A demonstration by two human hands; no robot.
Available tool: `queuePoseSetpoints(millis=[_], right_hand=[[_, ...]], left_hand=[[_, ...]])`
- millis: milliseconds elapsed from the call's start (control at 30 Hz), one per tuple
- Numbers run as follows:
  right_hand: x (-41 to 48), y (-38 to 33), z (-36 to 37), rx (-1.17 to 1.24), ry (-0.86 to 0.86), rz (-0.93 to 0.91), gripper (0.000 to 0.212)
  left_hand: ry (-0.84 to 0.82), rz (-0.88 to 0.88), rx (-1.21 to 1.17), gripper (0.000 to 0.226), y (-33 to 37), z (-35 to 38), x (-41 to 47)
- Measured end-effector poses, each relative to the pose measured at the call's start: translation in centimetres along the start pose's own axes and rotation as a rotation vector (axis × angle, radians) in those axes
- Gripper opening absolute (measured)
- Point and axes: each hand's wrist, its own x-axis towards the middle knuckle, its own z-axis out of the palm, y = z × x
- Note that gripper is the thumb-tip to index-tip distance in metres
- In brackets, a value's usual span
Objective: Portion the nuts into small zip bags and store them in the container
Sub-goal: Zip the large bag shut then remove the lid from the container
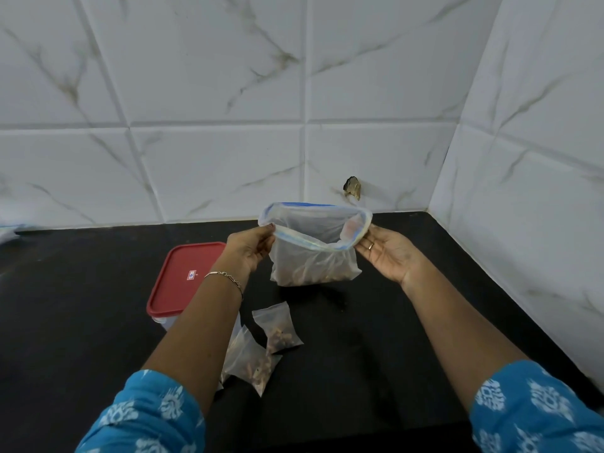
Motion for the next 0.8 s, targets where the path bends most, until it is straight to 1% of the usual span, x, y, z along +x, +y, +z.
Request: queuePoseSetpoints(millis=[100, 233, 300, 367, 400, 533, 600, 667, 700, 767, 800], right_hand=[[0.0, 0.3, 0.2, -0.019, -0.028, -0.029, 0.025], [0.5, 0.5, 0.2, 0.031, 0.084, -0.070, 0.015], [0.6, 0.4, 0.3, 0.042, 0.144, -0.106, 0.011], [0.5, 0.2, 0.5, 0.000, 0.211, -0.141, 0.008], [0.5, 0.1, 0.5, -0.070, 0.267, -0.163, 0.009], [0.7, -0.2, 0.2, -0.579, 0.564, -0.281, 0.017], [0.9, -0.3, 0.2, -0.680, 0.629, -0.318, 0.016], [1.0, -0.6, 0.3, -0.652, 0.636, -0.300, 0.015], [1.0, -0.9, 0.3, -0.592, 0.603, -0.258, 0.013], [0.7, -1.2, 0.5, -0.459, 0.474, -0.128, 0.005], [0.6, -1.2, 0.5, -0.418, 0.414, -0.068, 0.009]], left_hand=[[0.038, 0.109, 0.102, 0.014, 0.0, 0.4, 0.0], [0.046, 0.249, 0.302, 0.021, -0.3, 1.0, 0.0], [0.057, 0.263, 0.319, 0.022, -0.4, 1.1, 0.0], [0.068, 0.240, 0.293, 0.020, -0.3, 1.1, 0.1], [0.063, 0.223, 0.277, 0.017, -0.3, 1.1, 0.2], [0.001, 0.173, 0.172, 0.013, -0.2, 1.2, 0.2], [-0.075, 0.133, 0.084, 0.010, 0.1, 1.2, -0.3], [-0.166, 0.062, -0.038, 0.007, 0.3, 1.0, -0.6], [-0.203, 0.028, -0.103, 0.006, 0.4, 0.6, -0.7], [-0.239, -0.012, -0.183, 0.009, 0.4, 0.1, -0.6], [-0.241, -0.016, -0.195, 0.008, 0.3, -0.1, -0.6]])
